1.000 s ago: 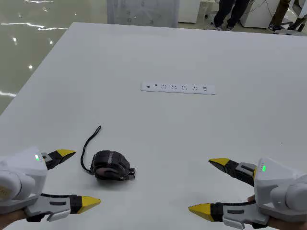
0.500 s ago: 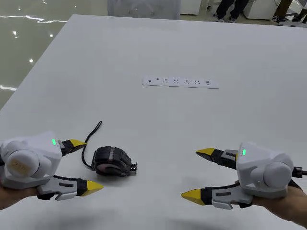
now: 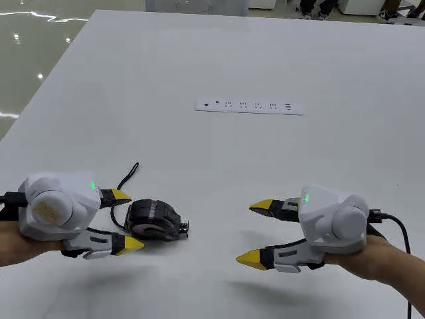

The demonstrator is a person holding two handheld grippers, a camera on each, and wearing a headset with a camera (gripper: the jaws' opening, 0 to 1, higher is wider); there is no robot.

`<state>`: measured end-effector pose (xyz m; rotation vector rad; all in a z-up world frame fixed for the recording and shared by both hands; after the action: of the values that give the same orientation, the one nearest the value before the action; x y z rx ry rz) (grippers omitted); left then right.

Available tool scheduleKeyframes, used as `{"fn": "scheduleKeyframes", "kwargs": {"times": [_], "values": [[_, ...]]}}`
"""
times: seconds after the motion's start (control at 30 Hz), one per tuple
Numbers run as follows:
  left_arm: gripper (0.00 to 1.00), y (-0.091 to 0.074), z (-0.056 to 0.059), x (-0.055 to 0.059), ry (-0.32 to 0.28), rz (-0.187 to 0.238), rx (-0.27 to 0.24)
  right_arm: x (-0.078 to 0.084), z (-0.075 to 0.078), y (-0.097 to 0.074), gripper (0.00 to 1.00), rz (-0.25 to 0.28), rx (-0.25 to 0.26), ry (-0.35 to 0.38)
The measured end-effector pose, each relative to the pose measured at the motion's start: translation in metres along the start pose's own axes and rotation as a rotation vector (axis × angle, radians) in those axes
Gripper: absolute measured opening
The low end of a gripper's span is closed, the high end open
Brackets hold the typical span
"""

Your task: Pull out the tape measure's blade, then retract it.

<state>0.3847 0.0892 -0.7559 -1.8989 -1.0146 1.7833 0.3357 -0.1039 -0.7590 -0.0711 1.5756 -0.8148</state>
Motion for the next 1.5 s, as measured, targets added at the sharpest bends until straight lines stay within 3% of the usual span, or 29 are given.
{"fn": "scheduleKeyframes", "kwargs": {"times": [0.2,0.47,0.8,1.13,1.37,1.4,1.5], "values": [[0.38,0.007,0.000,0.002,0.049,-0.035,0.040,-0.005,0.005,0.019,0.54,0.001,-0.022,-0.007],[0.34,0.011,-0.003,0.003,0.099,-0.058,0.070,-0.014,0.010,0.044,0.46,0.004,-0.047,-0.022],[0.31,0.019,-0.007,0.007,0.128,-0.092,0.118,-0.018,0.002,0.071,0.40,-0.009,-0.108,-0.034],[0.30,0.024,-0.007,0.009,0.097,-0.105,0.175,-0.019,-0.004,0.090,0.33,-0.021,-0.139,-0.026],[0.29,0.024,-0.007,0.009,0.098,-0.103,0.179,-0.020,-0.004,0.093,0.24,-0.023,-0.144,-0.029],[0.29,0.023,-0.006,0.009,0.084,-0.104,0.192,-0.019,-0.006,0.103,0.23,-0.034,-0.160,-0.034],[0.29,0.023,-0.005,0.010,0.087,-0.108,0.191,-0.018,-0.006,0.107,0.19,-0.044,-0.163,-0.044]]}}
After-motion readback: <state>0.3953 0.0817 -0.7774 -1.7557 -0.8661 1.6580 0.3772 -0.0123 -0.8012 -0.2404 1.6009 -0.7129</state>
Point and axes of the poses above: the centre of the closed fingertips' face, and the gripper's own axes: y roughly forward along the fingers, z roughly to its right, x roughly out of its underside, the point moved 3 cm from there along -y, roughly backward along the fingers, and after that the axes turned 3 degrees about z, right-handed, at the moved point
